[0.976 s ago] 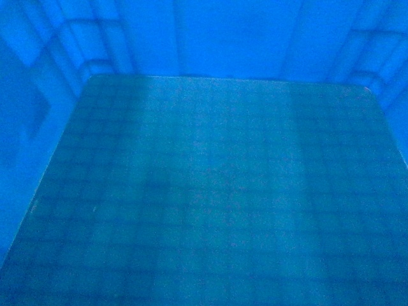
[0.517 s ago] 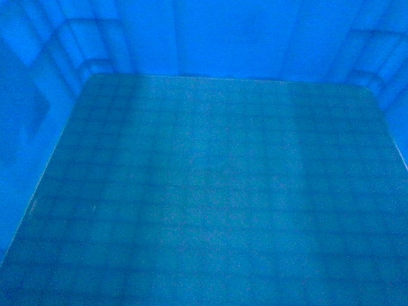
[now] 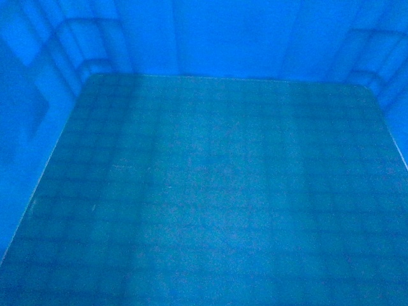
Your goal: Place box next to blue box on left shelf
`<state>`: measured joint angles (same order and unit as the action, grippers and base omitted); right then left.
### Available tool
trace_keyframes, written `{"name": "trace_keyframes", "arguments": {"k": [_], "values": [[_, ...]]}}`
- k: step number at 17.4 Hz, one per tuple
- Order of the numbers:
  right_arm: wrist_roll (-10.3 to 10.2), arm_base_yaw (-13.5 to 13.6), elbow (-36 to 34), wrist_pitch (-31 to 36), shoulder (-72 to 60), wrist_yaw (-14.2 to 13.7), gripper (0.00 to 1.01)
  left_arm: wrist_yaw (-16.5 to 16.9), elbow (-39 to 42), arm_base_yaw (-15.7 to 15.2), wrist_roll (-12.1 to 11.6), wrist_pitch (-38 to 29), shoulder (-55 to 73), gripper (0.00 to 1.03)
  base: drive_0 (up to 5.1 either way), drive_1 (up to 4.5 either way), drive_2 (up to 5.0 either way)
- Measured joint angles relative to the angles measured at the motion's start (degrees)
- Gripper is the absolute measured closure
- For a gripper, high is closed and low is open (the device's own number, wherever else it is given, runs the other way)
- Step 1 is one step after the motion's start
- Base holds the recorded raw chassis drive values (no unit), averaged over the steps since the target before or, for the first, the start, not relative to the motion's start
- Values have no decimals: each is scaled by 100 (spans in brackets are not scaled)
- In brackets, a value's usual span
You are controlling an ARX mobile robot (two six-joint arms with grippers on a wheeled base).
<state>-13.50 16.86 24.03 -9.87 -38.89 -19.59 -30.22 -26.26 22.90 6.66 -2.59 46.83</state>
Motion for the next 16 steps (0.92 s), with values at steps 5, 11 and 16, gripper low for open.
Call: {"name": "trace_keyframes", "arguments": {"k": [5, 11, 16], "values": [[-4, 0, 0, -13, -15, 7, 92, -4, 0, 0, -2, 4, -2, 83, 3, 404, -399], [-2, 2, 0, -13, -9, 7, 92, -7, 0, 0, -2, 11, -2, 83, 4, 406, -397], [-2, 2, 0, -4, -11, 2, 92, -2, 0, 0, -2, 0, -2, 83, 5, 407, -396]]}}
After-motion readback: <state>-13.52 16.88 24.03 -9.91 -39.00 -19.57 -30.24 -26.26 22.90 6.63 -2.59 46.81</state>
